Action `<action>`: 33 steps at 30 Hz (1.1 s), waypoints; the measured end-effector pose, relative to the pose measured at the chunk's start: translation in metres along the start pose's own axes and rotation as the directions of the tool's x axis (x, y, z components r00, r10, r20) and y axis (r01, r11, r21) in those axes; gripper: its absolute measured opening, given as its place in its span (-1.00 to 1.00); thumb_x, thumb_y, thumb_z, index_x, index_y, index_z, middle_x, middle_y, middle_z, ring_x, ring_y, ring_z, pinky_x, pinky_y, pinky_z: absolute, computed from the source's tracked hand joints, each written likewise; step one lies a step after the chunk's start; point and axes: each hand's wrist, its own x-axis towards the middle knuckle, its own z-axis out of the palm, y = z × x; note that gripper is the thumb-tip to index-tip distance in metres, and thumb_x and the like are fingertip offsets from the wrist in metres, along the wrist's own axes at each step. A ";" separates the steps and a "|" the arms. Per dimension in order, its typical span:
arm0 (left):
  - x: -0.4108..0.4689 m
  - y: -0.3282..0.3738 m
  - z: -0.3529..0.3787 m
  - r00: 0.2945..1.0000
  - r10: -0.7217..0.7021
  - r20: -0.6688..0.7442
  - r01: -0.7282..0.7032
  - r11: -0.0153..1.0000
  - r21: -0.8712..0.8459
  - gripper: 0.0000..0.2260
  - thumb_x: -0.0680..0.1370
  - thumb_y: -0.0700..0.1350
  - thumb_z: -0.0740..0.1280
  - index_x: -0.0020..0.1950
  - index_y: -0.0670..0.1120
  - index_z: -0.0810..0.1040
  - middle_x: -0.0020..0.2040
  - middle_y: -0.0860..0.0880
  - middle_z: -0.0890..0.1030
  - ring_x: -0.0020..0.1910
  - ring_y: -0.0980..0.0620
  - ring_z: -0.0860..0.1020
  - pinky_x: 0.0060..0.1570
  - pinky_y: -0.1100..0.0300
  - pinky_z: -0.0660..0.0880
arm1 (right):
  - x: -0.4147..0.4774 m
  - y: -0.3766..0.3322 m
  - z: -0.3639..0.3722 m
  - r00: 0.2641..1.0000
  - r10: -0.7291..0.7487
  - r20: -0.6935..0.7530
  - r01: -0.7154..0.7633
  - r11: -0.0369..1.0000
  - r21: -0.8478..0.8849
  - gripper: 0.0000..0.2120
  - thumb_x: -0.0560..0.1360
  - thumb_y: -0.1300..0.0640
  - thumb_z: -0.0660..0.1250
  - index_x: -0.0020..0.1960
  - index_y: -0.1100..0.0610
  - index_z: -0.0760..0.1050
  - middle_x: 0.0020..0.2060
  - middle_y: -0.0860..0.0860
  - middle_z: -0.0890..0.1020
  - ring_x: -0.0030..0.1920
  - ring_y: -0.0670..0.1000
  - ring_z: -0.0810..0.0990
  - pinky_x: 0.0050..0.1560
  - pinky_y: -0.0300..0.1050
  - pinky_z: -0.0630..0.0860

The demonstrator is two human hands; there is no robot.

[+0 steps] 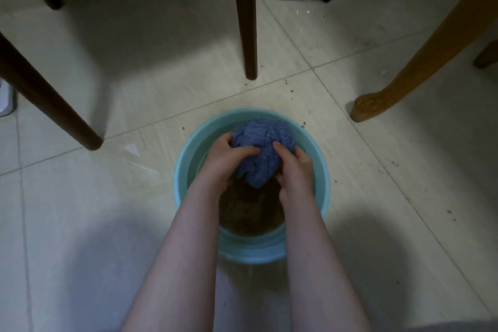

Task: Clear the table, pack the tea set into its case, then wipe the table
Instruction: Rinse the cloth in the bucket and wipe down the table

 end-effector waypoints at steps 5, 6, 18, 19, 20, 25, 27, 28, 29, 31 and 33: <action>-0.013 0.029 0.017 0.946 -0.207 0.251 0.280 0.912 -0.300 -0.69 0.42 -0.38 0.36 0.16 -0.23 0.54 -0.01 -0.21 0.65 -0.17 -0.10 0.66 -0.17 0.05 0.64 | -0.003 -0.038 0.008 0.997 -0.059 0.043 0.059 0.998 0.011 -0.65 0.53 0.38 0.26 0.30 0.23 0.47 0.12 0.19 0.63 0.00 0.15 0.65 -0.01 0.02 0.62; -0.019 0.037 0.016 0.905 -0.281 0.319 0.381 0.870 -0.312 -0.72 0.41 -0.38 0.31 0.10 -0.23 0.55 -0.08 -0.20 0.65 -0.25 -0.09 0.66 -0.29 0.09 0.63 | -0.009 -0.049 0.010 0.999 -0.013 0.051 0.010 0.998 0.066 -0.65 0.54 0.38 0.23 0.31 0.23 0.46 0.11 0.20 0.62 -0.01 0.15 0.65 -0.01 0.04 0.62; -0.132 0.199 0.018 0.922 -0.388 0.005 0.347 0.819 -0.457 -0.62 0.15 -0.29 0.29 -0.05 -0.13 0.48 -0.12 -0.12 0.56 -0.23 -0.07 0.52 -0.32 0.20 0.43 | -0.148 -0.236 0.041 0.998 0.023 -0.063 -0.036 0.978 -0.203 -0.96 0.59 0.23 0.28 0.02 0.21 0.44 -0.19 0.10 0.62 -0.17 0.08 0.61 -0.10 0.00 0.57; -0.144 0.217 0.019 0.924 -0.373 -0.090 0.301 0.851 -0.430 -0.70 0.22 -0.33 0.29 -0.09 -0.08 0.46 -0.15 -0.07 0.54 -0.25 -0.01 0.48 -0.35 0.21 0.38 | -0.161 -0.257 0.046 0.999 -0.013 -0.042 0.001 0.962 -0.271 -0.94 0.60 0.22 0.27 0.03 0.21 0.45 -0.19 0.08 0.63 -0.16 0.07 0.62 -0.10 -0.02 0.57; -0.158 0.238 0.020 0.924 -0.355 -0.143 0.273 0.873 -0.403 -0.71 0.31 -0.38 0.27 -0.10 -0.04 0.43 -0.16 -0.03 0.52 -0.26 0.03 0.45 -0.36 0.25 0.35 | -0.177 -0.279 0.050 0.999 -0.038 -0.016 0.031 0.947 -0.319 -0.95 0.60 0.22 0.27 0.03 0.20 0.47 -0.18 0.07 0.63 -0.17 0.05 0.62 -0.11 -0.03 0.57; -0.224 0.343 0.030 0.923 -0.347 -0.168 0.273 0.896 -0.351 -0.72 0.50 -0.37 0.19 0.02 -0.01 0.45 -0.09 0.07 0.55 -0.18 0.11 0.49 -0.22 0.27 0.40 | -0.258 -0.395 0.075 0.998 0.050 0.029 -0.044 0.984 -0.170 -0.84 0.59 0.25 0.26 0.14 0.28 0.50 -0.09 0.18 0.66 -0.13 0.11 0.66 -0.08 0.01 0.58; -0.248 0.377 0.039 0.927 -0.341 -0.158 0.264 0.890 -0.371 -0.80 0.50 -0.32 0.22 -0.04 -0.03 0.48 -0.11 -0.01 0.60 -0.16 0.02 0.55 -0.15 0.14 0.48 | -0.289 -0.443 0.082 0.995 0.097 0.031 -0.096 0.995 -0.017 -0.77 0.58 0.28 0.25 0.21 0.33 0.49 -0.01 0.25 0.64 -0.05 0.17 0.64 0.06 0.11 0.56; -0.260 0.393 0.045 0.935 -0.323 -0.148 0.254 0.899 -0.357 -0.86 0.47 -0.28 0.27 -0.05 -0.06 0.50 -0.11 -0.07 0.62 -0.14 -0.05 0.58 -0.09 0.06 0.52 | -0.302 -0.466 0.084 0.994 0.107 0.036 -0.108 0.993 0.042 -0.76 0.57 0.30 0.24 0.22 0.33 0.49 0.01 0.26 0.64 -0.03 0.19 0.63 0.09 0.13 0.55; -0.270 0.408 0.051 0.943 -0.300 -0.142 0.239 0.911 -0.337 -0.87 0.43 -0.25 0.30 -0.06 -0.10 0.53 -0.09 -0.12 0.65 -0.10 -0.10 0.60 -0.01 0.00 0.54 | -0.314 -0.489 0.085 0.993 0.107 0.041 -0.109 0.991 0.074 -0.75 0.56 0.31 0.24 0.22 0.33 0.49 0.00 0.26 0.64 -0.04 0.18 0.64 0.07 0.11 0.56; -0.286 0.433 0.063 0.947 -0.288 -0.145 0.233 0.922 -0.309 -0.87 0.47 -0.30 0.27 -0.07 -0.11 0.54 -0.02 -0.18 0.64 -0.08 -0.11 0.59 -0.02 0.00 0.53 | -0.333 -0.529 0.085 0.994 0.082 0.068 -0.089 0.991 0.097 -0.73 0.55 0.34 0.24 0.24 0.32 0.48 -0.05 0.21 0.66 -0.10 0.12 0.66 -0.03 0.02 0.59; -0.303 0.468 0.074 0.946 -0.285 -0.154 0.221 0.915 -0.338 -0.76 0.53 -0.38 0.17 -0.07 -0.07 0.51 -0.05 -0.14 0.61 -0.16 -0.06 0.53 -0.17 0.11 0.47 | -0.349 -0.576 0.080 0.994 0.031 0.106 -0.043 0.994 0.104 -0.70 0.53 0.38 0.25 0.26 0.28 0.48 -0.08 0.15 0.69 -0.13 0.07 0.68 -0.13 -0.06 0.62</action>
